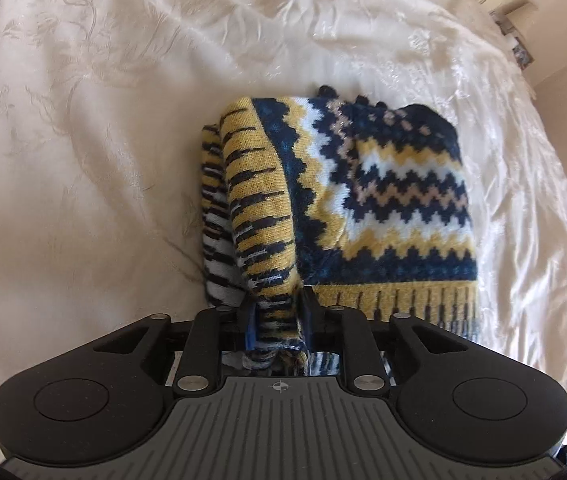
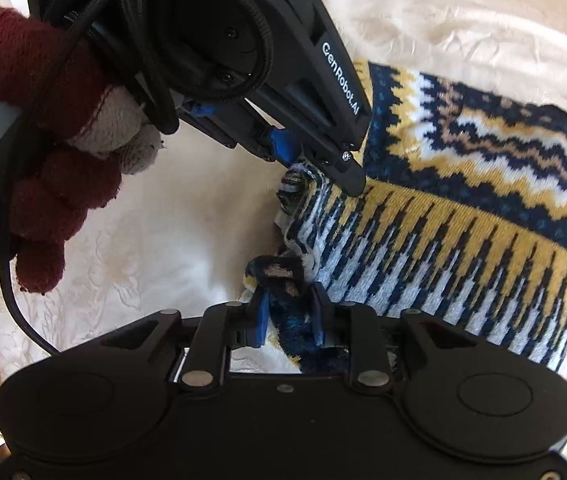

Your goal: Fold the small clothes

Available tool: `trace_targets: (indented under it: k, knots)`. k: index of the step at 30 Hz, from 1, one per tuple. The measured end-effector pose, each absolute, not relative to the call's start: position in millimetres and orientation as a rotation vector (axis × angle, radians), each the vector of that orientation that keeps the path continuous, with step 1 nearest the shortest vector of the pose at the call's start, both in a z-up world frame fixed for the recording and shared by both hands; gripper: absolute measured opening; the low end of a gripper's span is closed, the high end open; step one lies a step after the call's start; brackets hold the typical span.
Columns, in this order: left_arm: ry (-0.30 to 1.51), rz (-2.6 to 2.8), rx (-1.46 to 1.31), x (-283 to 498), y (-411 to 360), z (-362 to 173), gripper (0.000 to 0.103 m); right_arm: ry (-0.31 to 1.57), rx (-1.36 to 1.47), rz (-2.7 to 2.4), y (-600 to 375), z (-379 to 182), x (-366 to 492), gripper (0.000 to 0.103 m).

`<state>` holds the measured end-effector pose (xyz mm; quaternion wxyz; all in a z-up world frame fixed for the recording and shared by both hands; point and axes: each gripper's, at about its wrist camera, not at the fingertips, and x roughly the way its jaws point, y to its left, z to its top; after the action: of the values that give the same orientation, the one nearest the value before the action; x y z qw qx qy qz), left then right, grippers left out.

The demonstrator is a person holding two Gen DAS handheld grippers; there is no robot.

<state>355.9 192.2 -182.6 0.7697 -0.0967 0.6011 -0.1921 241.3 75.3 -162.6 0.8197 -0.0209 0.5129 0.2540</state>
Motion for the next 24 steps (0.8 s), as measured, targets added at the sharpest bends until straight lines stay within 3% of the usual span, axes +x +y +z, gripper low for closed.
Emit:
trace_targets:
  k: [4,10,15,18,24]
  knots:
    - [1.264,-0.400,-0.188,352,193,-183,0.036,1.076,0.033,0.629,64,-154,234,0.068]
    - [1.236,-0.354,-0.185,342,201,-179,0.048,1.018,0.114,0.628,21,-129,221,0.073]
    - [1.231,-0.348,-0.184,338,205,-179,0.049,0.959,0.187,0.506,-26,-111,231,0.077]
    - [1.231,-0.340,-0.189,337,204,-180,0.049,0.939,0.213,0.443,-50,-107,254,0.088]
    - [1.230,-0.315,-0.205,336,206,-183,0.053,0.919,0.216,0.398,-67,-115,303,0.088]
